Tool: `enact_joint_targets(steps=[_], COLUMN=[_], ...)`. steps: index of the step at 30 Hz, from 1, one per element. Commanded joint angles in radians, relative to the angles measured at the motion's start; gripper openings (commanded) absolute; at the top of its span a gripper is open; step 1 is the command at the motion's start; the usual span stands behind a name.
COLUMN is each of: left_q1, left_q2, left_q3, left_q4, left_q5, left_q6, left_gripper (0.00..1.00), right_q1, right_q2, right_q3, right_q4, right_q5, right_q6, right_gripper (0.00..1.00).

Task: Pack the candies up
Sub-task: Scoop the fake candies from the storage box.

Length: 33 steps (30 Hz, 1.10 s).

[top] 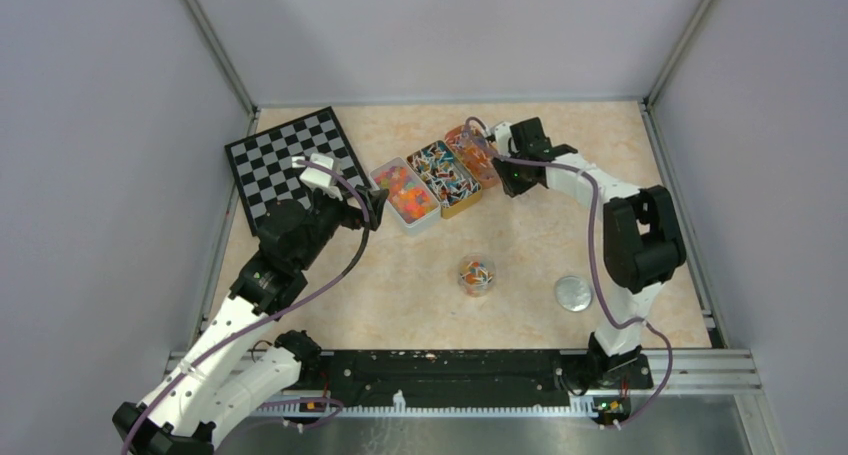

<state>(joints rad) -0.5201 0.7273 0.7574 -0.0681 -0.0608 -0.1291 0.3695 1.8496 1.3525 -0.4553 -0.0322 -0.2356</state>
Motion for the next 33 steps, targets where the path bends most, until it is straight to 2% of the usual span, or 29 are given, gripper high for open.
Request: enact_joint_targets(steps=[1, 8, 14, 19, 33], left_q1=[-0.003, -0.002, -0.003, -0.002, -0.002], left_q2=[-0.005, -0.006, -0.005, -0.003, 0.000], left_q3=[0.013, 0.013, 0.013, 0.013, 0.013], left_q4=[0.036, 0.036, 0.036, 0.036, 0.036], left_q5=[0.005, 0.004, 0.005, 0.007, 0.011], left_q6=[-0.001, -0.002, -0.003, -0.001, -0.005], left_gripper=[0.99, 0.99, 0.99, 0.99, 0.99], right_q1=[-0.008, -0.010, -0.013, -0.019, -0.018], right_q2=[-0.062, -0.090, -0.161, -0.199, -0.311], right_q3=[-0.043, -0.113, -0.249, -0.304, -0.303], right_q4=[0.041, 0.137, 0.333, 0.434, 0.395], right_q5=[-0.034, -0.063, -0.099, -0.141, -0.161], right_q6=[-0.010, -0.013, 0.002, 0.020, -0.007], right_gripper=[0.00, 0.00, 0.00, 0.00, 0.00])
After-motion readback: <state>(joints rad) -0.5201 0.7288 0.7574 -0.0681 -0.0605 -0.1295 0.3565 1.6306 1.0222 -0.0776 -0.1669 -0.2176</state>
